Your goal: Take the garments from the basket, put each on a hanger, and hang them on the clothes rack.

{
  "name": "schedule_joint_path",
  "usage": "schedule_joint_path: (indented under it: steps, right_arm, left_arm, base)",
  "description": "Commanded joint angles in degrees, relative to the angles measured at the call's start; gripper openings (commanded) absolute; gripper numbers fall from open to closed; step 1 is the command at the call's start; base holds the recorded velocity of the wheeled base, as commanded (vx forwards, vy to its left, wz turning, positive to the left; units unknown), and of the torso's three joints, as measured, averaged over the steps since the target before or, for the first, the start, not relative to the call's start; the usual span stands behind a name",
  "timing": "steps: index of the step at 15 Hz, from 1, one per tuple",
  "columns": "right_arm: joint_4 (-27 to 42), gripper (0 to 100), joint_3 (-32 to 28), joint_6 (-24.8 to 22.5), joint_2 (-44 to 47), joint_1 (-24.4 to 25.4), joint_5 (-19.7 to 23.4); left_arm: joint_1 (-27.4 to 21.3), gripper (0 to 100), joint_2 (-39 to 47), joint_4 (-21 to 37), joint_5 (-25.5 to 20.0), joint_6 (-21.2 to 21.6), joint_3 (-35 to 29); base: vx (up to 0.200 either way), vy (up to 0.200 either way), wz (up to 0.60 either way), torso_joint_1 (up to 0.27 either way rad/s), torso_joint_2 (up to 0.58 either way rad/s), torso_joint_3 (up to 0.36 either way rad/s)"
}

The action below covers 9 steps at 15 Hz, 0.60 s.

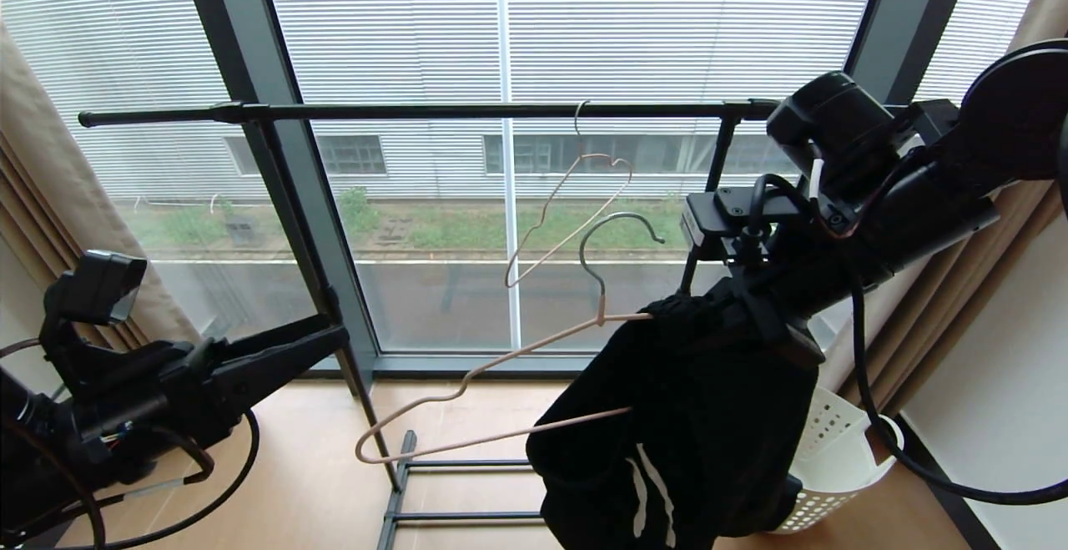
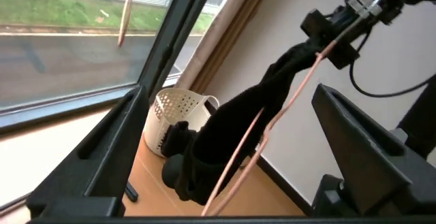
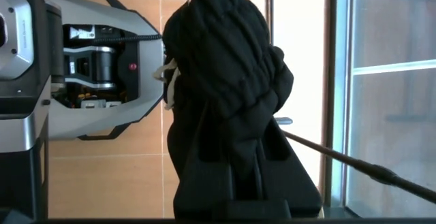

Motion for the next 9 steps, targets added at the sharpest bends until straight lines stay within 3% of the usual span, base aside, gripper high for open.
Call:
schedule_joint_path:
  steps: [1,2,5,7,9]
  right_arm:
    - [-2.9,0,3.4,0.0,-2.0,-0.2,1.0]
    - [-7.8,0,7.0,0.0,-3.4,-1.3,4.6]
    - [-12.5,0,10.2,0.0,-4.9,-2.5,7.1]
    - [-12.9,0,10.3,0.1,-6.0,-2.9,11.5]
    - [-12.8,0,10.4,0.2,-6.3,-2.9,12.1]
  left_arm:
    - [1.4,100,8.3,0.0,-0.1,-2.0,-3.0]
    - [1.4,100,11.1,0.2,0.0,-4.8,-4.8]
    - [0.9,100,12.0,2.6,0.0,-6.0,-6.0]
    - [-0.5,100,10.5,11.9,0.2,-4.1,-8.2]
    - [-2.6,100,8.8,21.0,0.7,0.2,-9.9]
  base:
    - [0.0,0.0,0.0,0.0,0.0,0.0]
    - [0.0,0.0,0.0,0.0,0.0,0.0]
    - [0.0,0.0,0.0,0.0,0.0,0.0]
    - [0.0,0.0,0.0,0.0,0.0,0.0]
    - [0.0,0.0,0.0,0.0,0.0,0.0]
